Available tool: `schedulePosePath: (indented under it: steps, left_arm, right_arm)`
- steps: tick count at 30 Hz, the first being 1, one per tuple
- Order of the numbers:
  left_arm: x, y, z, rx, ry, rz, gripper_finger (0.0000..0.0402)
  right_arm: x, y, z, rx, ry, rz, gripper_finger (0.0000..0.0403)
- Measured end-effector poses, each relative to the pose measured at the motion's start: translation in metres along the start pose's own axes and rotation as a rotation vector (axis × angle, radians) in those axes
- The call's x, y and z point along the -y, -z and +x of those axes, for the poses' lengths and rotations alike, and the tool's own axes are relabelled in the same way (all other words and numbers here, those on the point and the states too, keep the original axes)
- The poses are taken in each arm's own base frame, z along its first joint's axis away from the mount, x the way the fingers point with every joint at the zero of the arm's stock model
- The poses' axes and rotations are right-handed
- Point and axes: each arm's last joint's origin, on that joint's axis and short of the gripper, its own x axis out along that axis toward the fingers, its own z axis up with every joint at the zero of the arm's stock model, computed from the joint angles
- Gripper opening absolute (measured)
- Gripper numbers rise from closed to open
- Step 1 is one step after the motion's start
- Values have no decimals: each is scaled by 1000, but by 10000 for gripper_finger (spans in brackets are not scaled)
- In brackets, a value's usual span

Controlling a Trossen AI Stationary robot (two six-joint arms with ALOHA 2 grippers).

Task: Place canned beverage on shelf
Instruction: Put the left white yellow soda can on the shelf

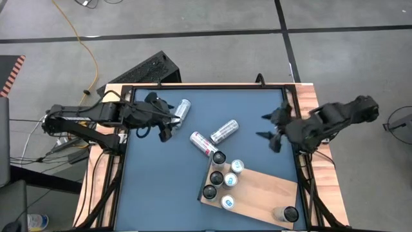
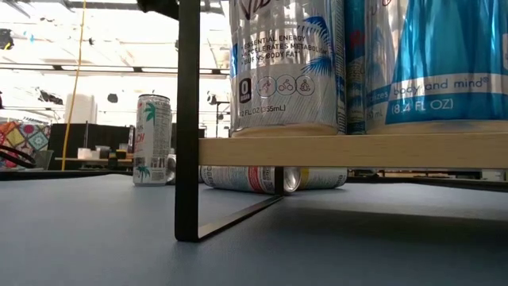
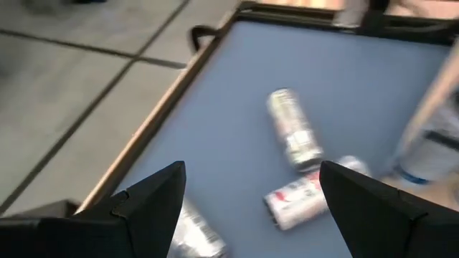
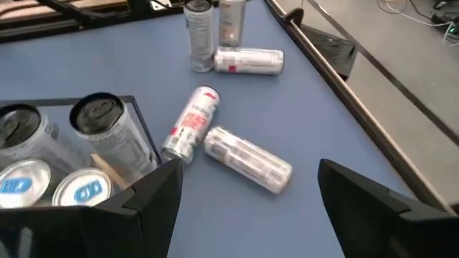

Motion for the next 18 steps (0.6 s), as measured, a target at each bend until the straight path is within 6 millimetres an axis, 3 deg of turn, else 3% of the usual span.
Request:
schedulePosePath:
  steps: [7, 18]
  left_arm:
    - [-10, 27, 13, -55, -148, -26, 309]
    - [-14, 41, 38, -22, -83, -92, 309]
  right_arm:
    - [-20, 19, 44, 30, 119, -58, 306]
    - [-29, 17, 74, 37, 267, -75, 306]
